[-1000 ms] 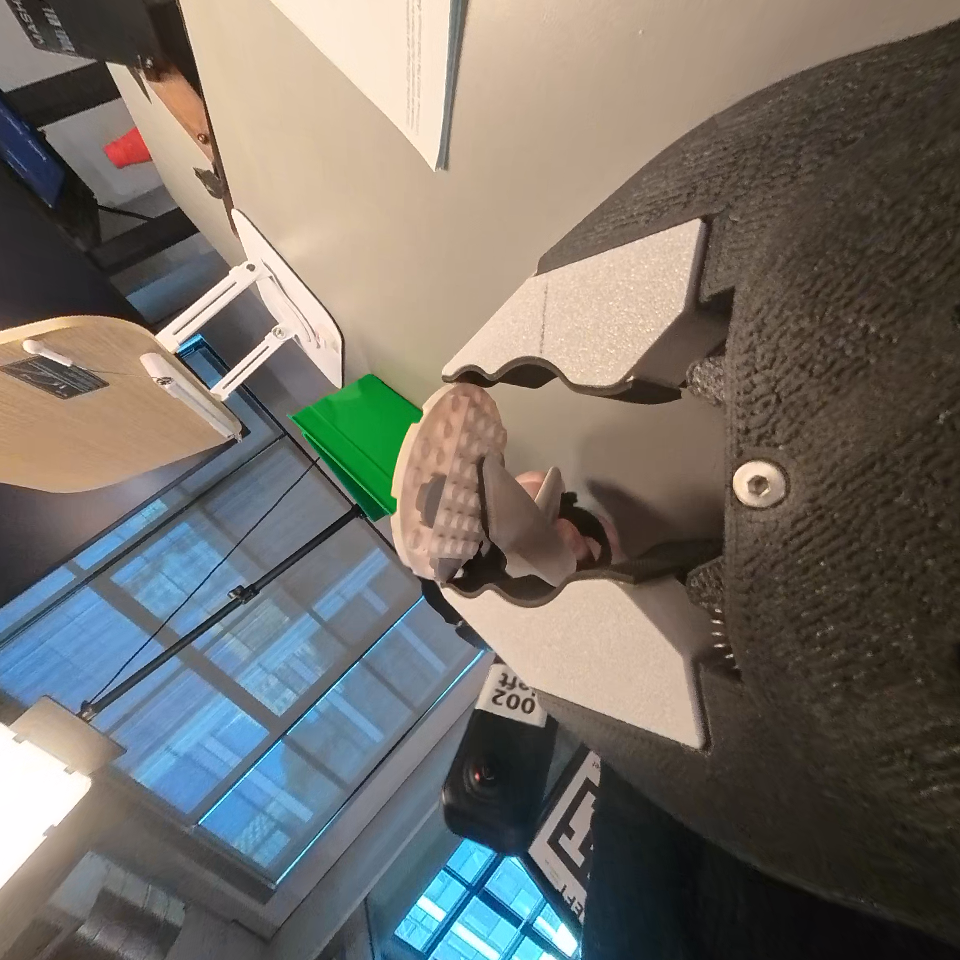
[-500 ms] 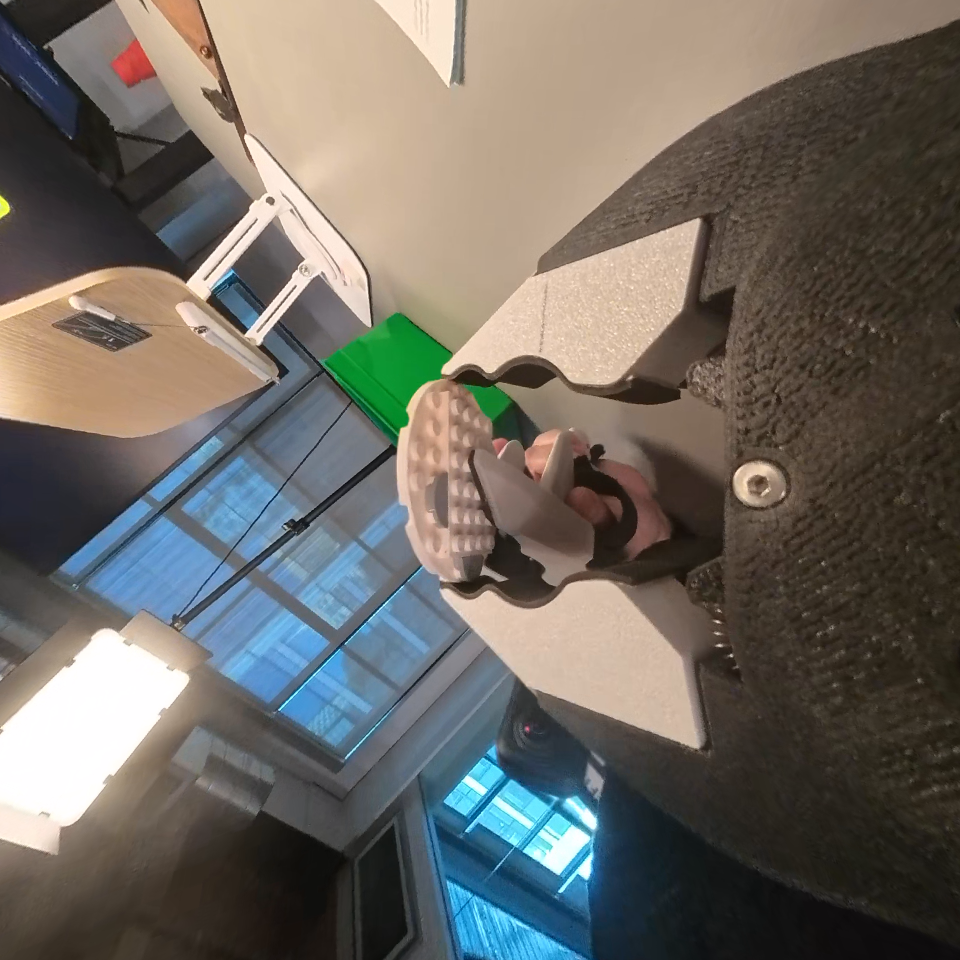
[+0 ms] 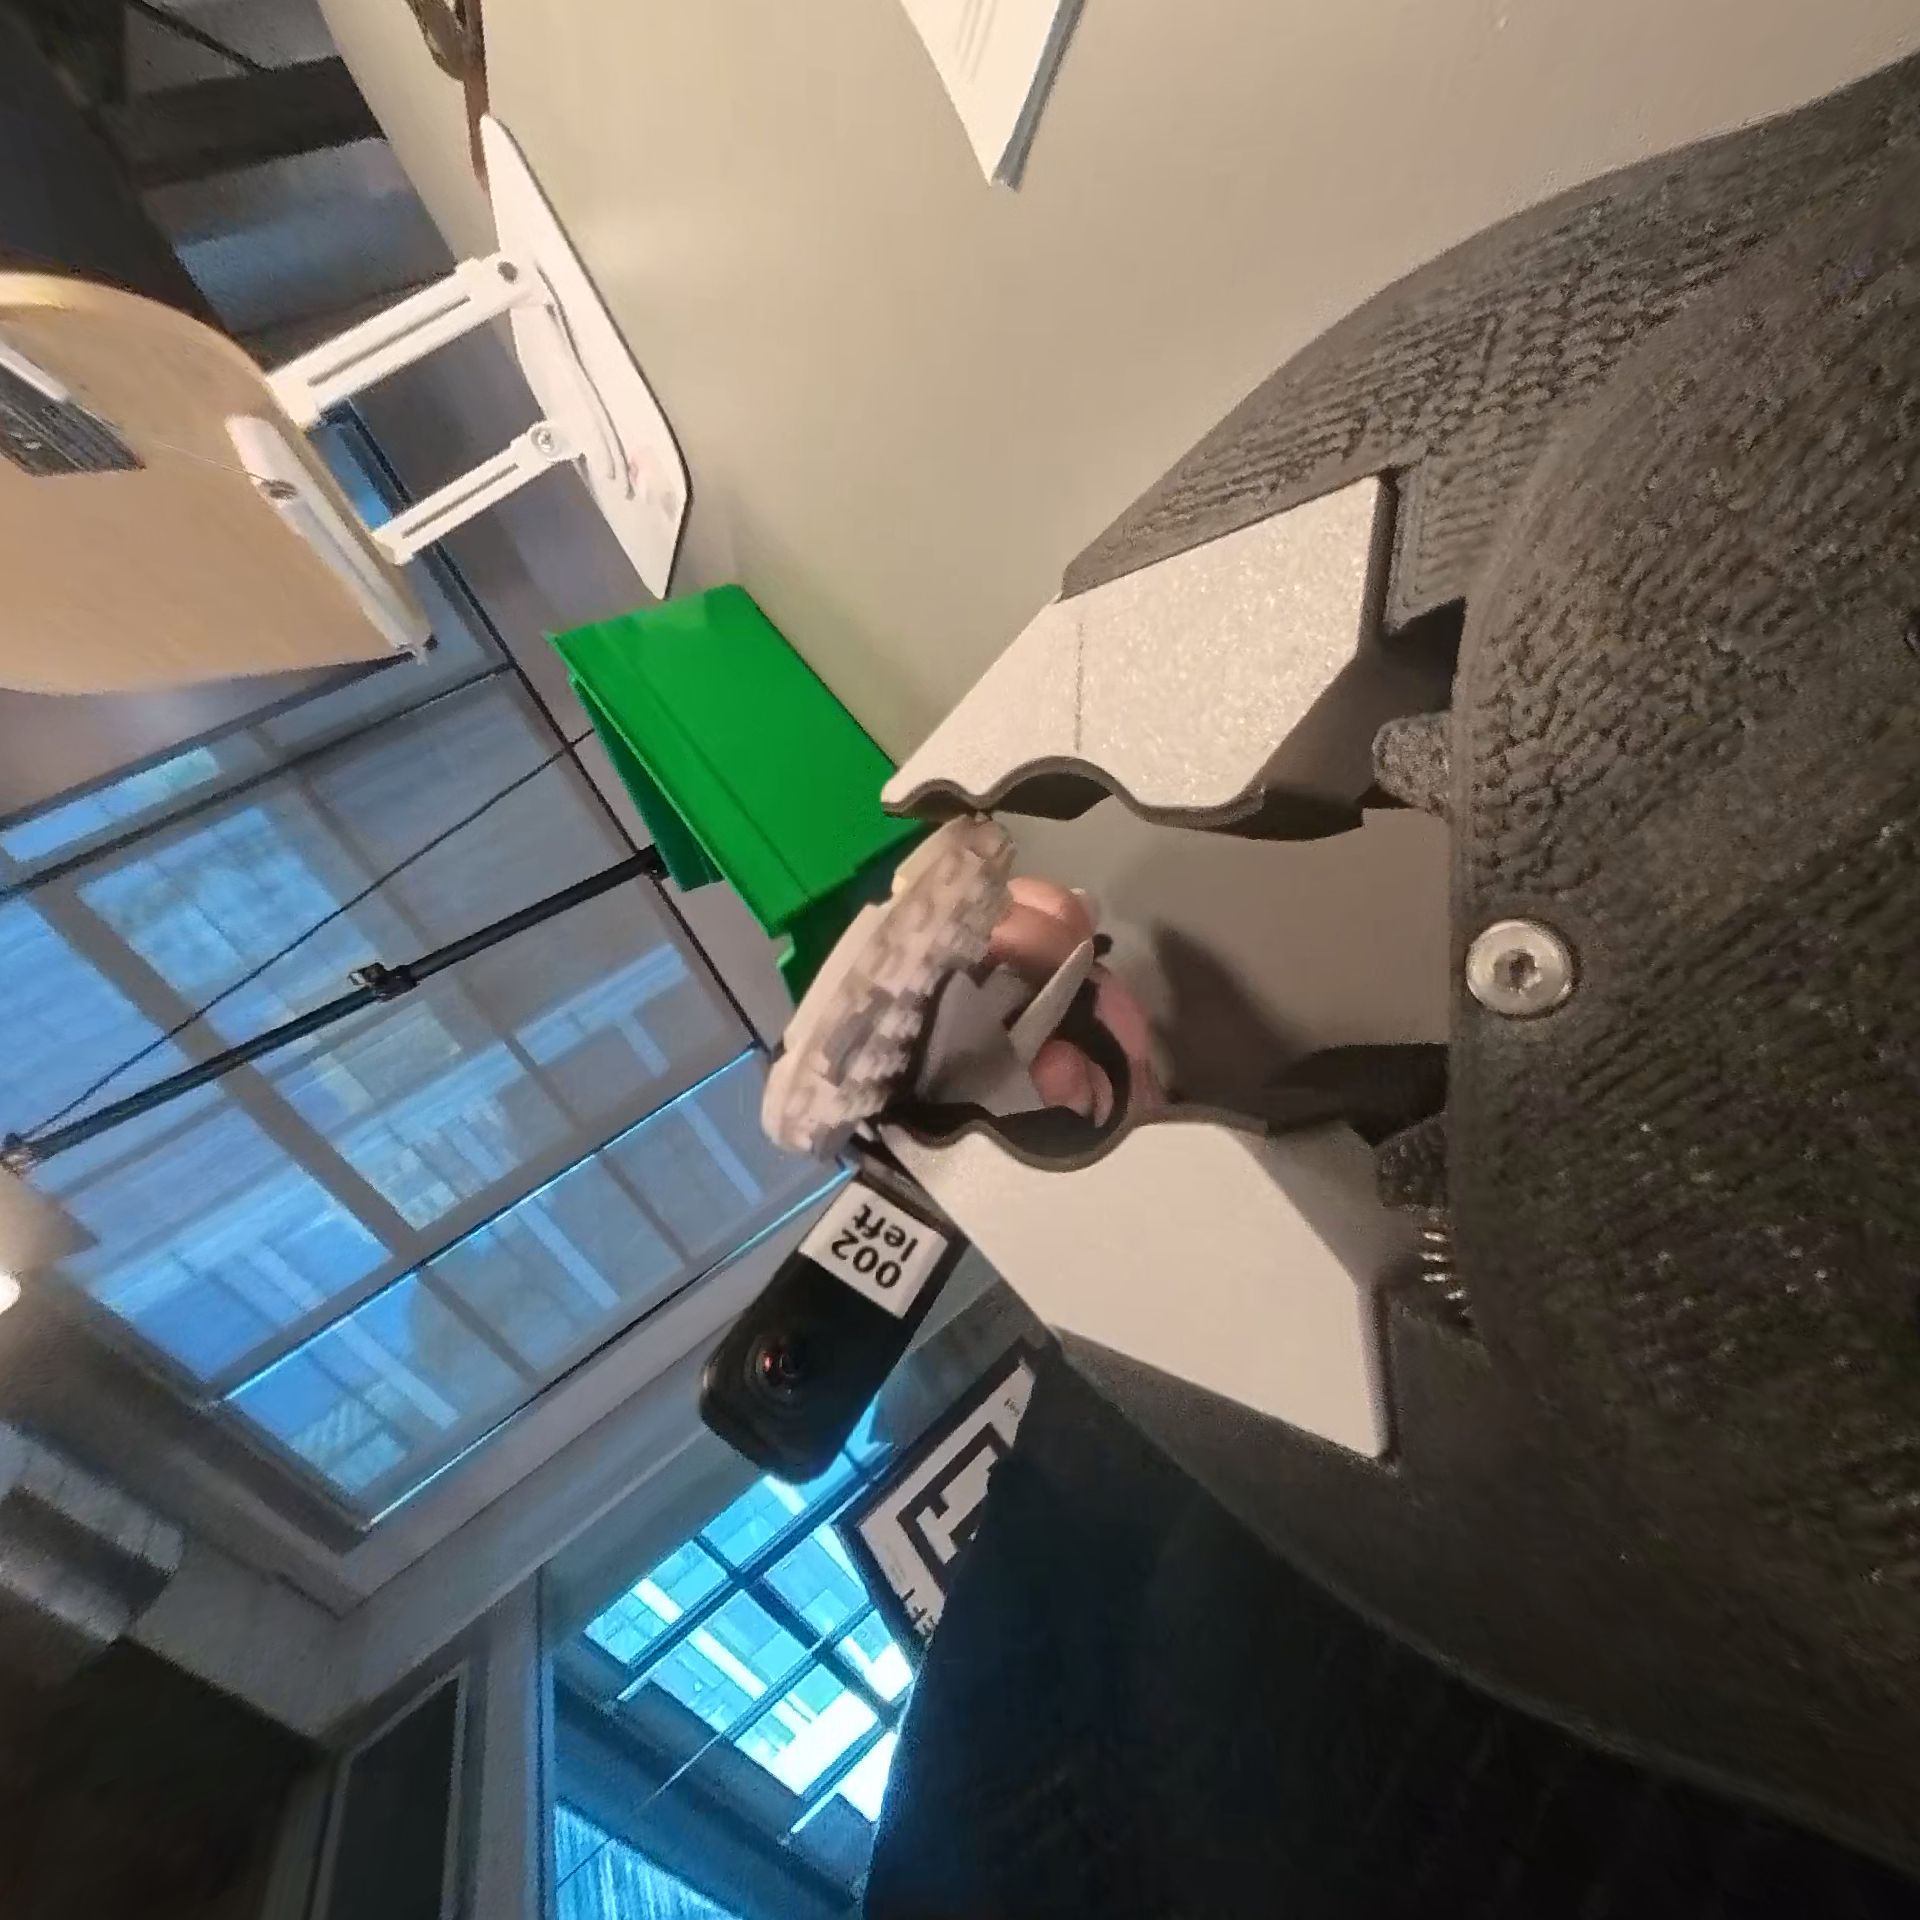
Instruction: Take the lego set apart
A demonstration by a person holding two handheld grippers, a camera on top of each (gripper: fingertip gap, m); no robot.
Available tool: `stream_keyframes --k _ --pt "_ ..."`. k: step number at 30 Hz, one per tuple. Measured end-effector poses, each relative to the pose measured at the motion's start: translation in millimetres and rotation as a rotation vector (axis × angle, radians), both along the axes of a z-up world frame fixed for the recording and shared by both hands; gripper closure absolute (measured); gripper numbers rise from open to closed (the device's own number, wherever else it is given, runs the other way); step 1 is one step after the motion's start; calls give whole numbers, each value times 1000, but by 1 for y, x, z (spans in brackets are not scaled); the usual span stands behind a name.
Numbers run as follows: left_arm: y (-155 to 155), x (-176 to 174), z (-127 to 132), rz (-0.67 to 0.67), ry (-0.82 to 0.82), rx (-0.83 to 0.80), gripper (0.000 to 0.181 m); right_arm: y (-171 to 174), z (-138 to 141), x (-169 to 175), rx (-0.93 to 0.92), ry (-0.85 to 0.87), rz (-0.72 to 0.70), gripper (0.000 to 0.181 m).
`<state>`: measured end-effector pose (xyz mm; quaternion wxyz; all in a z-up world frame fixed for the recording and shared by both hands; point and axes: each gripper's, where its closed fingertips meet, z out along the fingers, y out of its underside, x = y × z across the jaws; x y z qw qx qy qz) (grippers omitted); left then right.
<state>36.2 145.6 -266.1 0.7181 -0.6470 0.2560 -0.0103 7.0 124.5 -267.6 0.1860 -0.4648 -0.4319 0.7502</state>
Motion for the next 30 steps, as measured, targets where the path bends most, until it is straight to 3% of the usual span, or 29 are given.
stream_keyframes --k 1,5,10,15,18,30 --pt "0 -1 -1 9 44 13 174 0 -1 0 3 -5 0 128" --pt "2 -5 -4 61 176 54 170 1 -5 -3 8 -28 -9 129" --pt "1 -5 -4 64 185 82 168 0 -6 -3 10 -31 -7 132" --pt "4 -6 -5 38 37 -18 174 7 -4 -4 48 -5 -95 127" --pt "7 -16 -6 86 45 -23 175 16 -5 -7 65 -13 -188 121" --pt "6 -17 -3 101 81 5 175 7 3 -12 -162 3 -128 114"
